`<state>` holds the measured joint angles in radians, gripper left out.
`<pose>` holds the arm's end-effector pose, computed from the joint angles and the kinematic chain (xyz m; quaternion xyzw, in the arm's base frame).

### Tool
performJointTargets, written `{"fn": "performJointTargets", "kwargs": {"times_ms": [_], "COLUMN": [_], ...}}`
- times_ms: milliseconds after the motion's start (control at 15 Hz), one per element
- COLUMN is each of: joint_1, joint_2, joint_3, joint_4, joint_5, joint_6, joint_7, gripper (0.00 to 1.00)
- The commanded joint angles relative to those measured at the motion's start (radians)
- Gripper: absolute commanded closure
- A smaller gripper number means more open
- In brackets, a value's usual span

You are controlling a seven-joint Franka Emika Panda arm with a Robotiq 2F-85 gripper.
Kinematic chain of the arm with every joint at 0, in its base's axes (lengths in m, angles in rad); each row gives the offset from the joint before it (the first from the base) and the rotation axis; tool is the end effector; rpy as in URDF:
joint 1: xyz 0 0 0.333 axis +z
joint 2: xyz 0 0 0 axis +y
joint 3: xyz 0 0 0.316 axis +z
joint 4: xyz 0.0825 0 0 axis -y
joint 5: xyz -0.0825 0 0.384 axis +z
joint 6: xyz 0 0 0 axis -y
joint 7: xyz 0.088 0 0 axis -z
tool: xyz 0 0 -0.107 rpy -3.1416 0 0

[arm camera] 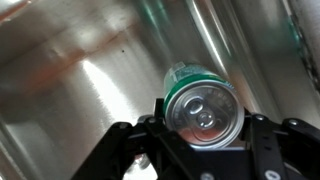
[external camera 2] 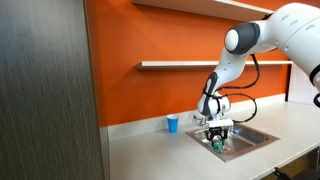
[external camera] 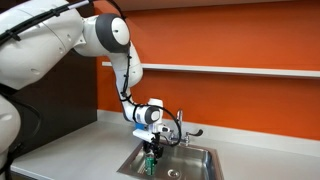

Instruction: Put the can in the sink

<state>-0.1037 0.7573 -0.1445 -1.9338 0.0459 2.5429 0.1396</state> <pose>0.5729 -0.1477 0.0817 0.9774 -0.1958 -0.0716 0.0354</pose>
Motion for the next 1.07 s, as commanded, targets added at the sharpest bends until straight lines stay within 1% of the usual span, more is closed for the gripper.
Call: {"fn": "performJointTargets", "kwargs": {"times_ms": [0, 1000], "joint_1": [-0.005, -0.007], "joint_2": [0.008, 0.032], "joint_3": [0.012, 0.011], "joint_4": [0.021, 0.023], "joint_5": [0.016, 0.021], "joint_6": [-0.004, -0.003], "joint_7": [0.01, 0.011], "gripper": [0.62, 0.62]}}
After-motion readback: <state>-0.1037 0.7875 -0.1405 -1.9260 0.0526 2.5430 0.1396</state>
